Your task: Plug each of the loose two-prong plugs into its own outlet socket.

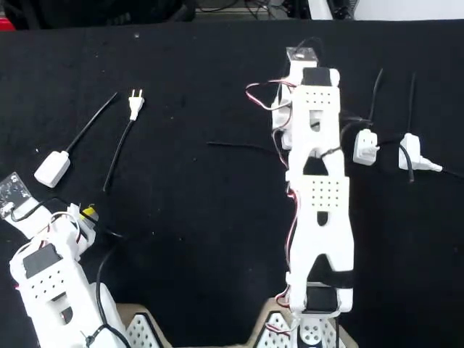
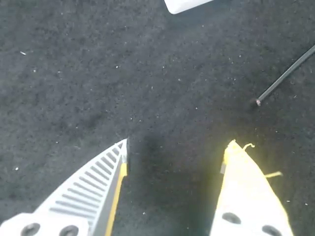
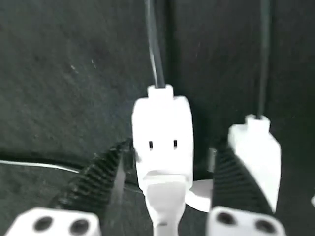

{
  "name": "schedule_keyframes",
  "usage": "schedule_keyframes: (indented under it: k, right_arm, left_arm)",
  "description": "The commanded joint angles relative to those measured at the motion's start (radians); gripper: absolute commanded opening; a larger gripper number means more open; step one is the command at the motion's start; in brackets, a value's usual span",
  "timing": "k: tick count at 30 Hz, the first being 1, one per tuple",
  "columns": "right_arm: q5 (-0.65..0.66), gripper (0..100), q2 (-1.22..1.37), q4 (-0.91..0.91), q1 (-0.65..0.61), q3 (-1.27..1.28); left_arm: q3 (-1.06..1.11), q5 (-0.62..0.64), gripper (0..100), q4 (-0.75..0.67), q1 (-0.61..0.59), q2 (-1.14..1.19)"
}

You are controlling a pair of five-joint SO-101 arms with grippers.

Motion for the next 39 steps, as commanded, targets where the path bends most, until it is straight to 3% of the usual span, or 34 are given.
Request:
schedule_keyframes:
  k: [1,9,18,28,39]
  right_arm:
    - [-0.005,24.3,-0.019,0.031,0.000,-0.110]
    - [0.054,24.3,-0.183,0.037,-0.041,-0.110]
    - [0.069,24.3,-0.657,0.037,-0.087,0.081]
    - [0.072,23.1,-1.201,-0.002,-0.163,0.748]
    - [0.064,23.4,-1.609,-0.328,-0.316,1.529]
  left_arm:
    - [-0.024,0.005,31,-0.014,-0.004,-0.015]
    - [-0.024,0.005,31,-0.014,-0.004,-0.015]
    - [-0.015,0.005,31,-0.020,-0.004,-0.015]
    - [-0.010,-0.038,31,-0.018,0.044,-0.015]
    - [-0.010,-0.038,28,-0.014,0.059,-0.015]
